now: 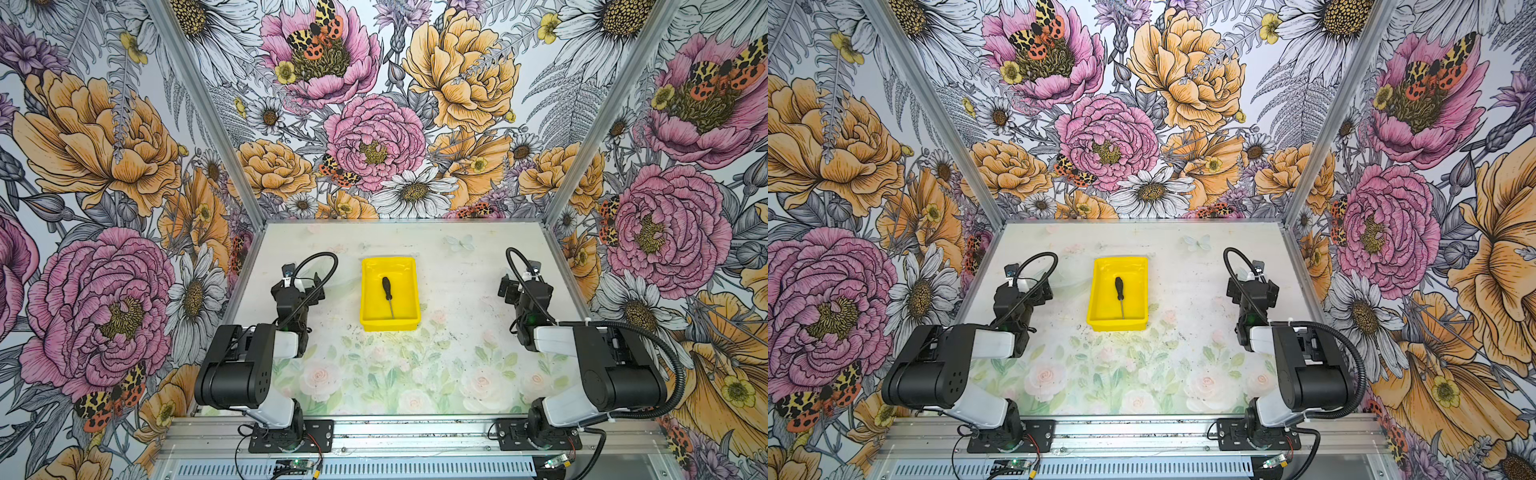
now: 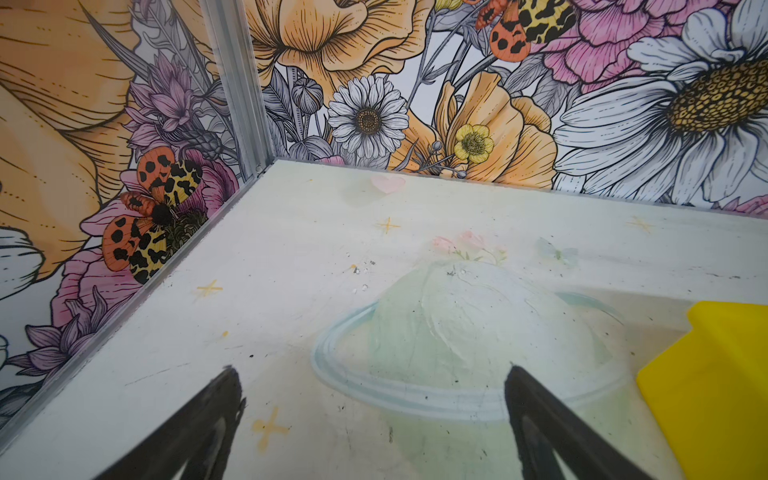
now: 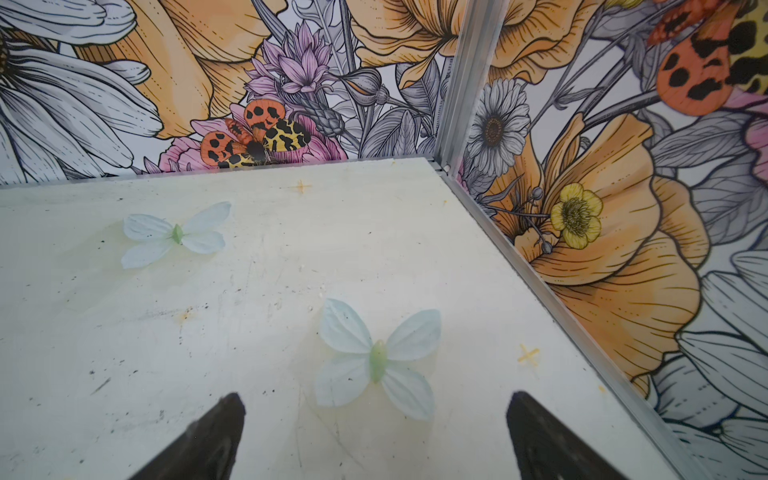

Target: Put the screwdriver in the bin

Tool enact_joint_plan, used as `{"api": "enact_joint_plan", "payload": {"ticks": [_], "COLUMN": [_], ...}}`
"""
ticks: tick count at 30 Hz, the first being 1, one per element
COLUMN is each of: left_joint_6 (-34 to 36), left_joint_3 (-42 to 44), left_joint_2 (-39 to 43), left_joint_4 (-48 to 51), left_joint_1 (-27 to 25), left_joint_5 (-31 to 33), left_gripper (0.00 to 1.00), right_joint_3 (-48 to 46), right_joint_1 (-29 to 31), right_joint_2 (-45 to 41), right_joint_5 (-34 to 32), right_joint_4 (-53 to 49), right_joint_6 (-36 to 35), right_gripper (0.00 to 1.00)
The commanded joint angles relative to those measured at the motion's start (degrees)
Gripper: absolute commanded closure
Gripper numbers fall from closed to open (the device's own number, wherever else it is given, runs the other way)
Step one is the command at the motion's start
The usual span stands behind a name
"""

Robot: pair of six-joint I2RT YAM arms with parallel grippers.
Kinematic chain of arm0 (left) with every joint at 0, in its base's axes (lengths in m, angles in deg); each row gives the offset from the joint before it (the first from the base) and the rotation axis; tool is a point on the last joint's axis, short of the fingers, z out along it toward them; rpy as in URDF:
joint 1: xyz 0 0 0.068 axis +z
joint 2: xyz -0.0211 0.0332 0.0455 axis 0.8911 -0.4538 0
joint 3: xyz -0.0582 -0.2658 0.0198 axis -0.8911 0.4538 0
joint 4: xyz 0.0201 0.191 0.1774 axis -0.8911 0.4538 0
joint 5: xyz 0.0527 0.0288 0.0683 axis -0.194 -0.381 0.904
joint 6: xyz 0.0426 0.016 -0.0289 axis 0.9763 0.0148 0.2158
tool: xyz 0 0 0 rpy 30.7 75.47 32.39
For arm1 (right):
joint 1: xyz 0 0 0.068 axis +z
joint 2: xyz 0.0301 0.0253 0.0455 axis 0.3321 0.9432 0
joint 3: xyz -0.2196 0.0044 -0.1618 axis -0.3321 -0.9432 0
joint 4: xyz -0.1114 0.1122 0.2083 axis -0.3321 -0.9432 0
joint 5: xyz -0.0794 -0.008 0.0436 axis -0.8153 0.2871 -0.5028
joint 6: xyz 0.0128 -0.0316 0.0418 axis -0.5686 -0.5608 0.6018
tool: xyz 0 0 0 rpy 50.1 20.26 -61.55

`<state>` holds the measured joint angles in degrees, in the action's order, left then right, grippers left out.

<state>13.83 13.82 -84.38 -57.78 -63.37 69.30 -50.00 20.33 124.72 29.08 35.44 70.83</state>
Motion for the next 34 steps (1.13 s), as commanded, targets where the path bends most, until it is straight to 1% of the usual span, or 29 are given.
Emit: {"api": "enact_joint_plan", "payload": {"ticks": [1,4,7,22,34], "left_joint_6": [0.82,0.64,0.65,1.15,1.06], "left_joint_3": [-0.12,-0.12,-0.04,-0.04,-0.13], "left_joint_2": [0.1,0.19,0.07,-0.17,-0.1], "left_joint_4": [-1.35,-1.19,-1.47,-1.93,-1.76], "left_joint_1": [-0.1,0.05,0.19,-0.51,-0.34], "left_joint_5": [0.59,0.24,0.06,1.02,0.51], "left_gripper": [0.01,0.01,0.01,0.01,0.01], "right_joint_3": [-3.07,-0.99,-0.81,-1.08,-1.08], "right_joint_1": [0.48,0.41,-0.47,-0.4,-0.45], "right_joint_2": [0.97,1.24,1.24,0.97,0.97], "right_joint_5": [2.86,1.79,2.51,2.57,2.56], "right_joint_4": [9.68,6.12,5.5,5.79,5.82], "right_joint_6": [-1.72,-0.97,-0.31,-0.35,-0.33], "right_gripper": [0.0,0.0,0.01,0.0,0.01]}}
